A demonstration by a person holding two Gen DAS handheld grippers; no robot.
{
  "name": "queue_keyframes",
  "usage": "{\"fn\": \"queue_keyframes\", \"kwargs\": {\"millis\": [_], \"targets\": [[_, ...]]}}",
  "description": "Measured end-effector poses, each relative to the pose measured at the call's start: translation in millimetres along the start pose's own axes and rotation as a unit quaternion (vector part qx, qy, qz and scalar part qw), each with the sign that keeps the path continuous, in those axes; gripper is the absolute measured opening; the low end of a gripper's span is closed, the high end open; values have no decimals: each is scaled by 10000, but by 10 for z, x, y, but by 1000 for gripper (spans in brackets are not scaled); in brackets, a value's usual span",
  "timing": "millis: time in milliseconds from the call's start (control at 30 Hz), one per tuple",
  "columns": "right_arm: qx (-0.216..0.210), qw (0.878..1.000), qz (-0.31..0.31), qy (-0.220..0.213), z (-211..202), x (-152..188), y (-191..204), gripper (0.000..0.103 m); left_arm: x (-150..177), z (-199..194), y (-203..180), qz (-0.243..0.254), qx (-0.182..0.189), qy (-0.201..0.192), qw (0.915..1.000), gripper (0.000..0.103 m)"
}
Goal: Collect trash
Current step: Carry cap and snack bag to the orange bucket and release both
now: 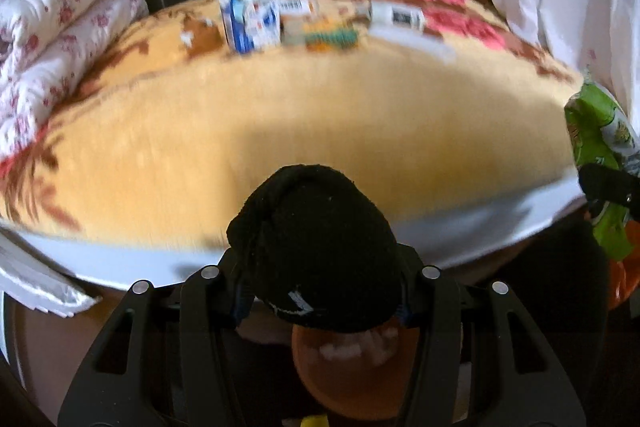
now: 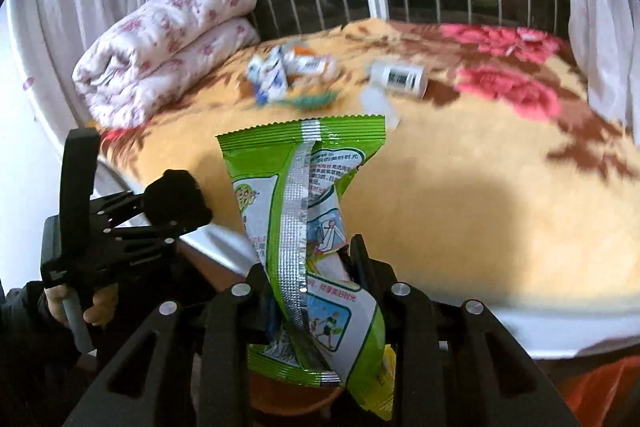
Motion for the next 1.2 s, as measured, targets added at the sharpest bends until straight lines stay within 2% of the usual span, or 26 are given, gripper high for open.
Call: {"fn": "queue_keyframes", "kwargs": {"millis": [233, 400, 500, 600, 1033, 1100, 1133, 1167, 1200], "targets": [[-56, 9976, 101, 688, 559, 655, 225, 30, 671, 296, -71, 319, 150, 512, 9981, 51], [8, 9931, 211, 1150, 967, 973, 253, 30, 974, 616, 1, 109, 376, 1051, 9937, 51], [-40, 9914, 278, 1282, 1073, 1076, 277, 30, 1103, 756, 64, 33, 338, 1330, 9905, 51], [-37, 9903, 221, 1373, 1135, 1116, 306, 30, 1159, 821, 77, 9, 312, 1469, 9887, 51], [-132, 9879, 135, 1539, 1295, 1196, 408, 31, 1192, 872, 27, 166, 220, 1570, 9872, 51], [-156, 9875, 80, 1567, 1310, 1192, 396, 38, 1184, 862, 27, 169, 232, 1536, 9877, 56], [-121, 9874, 37, 1580, 1322, 1197, 402, 47, 1155, 856, 45, 164, 205, 1500, 9883, 59], [-51, 9875, -4, 1574, 1322, 1200, 397, 61, 1139, 848, 56, 148, 174, 1458, 9890, 74], [48, 9885, -47, 1510, 1308, 1187, 391, 64, 1127, 844, 78, 134, 125, 1407, 9899, 86]]}}
Point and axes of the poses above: each gripper's, at about its wrist camera, not at the fingertips, and z roughly the way its jaws point, y to its left, x to its underside, the point moved 8 cm from there along z, roughly the way its jaws point, and after that the axes turned 6 degrees about -z, right-handed, at the moved point
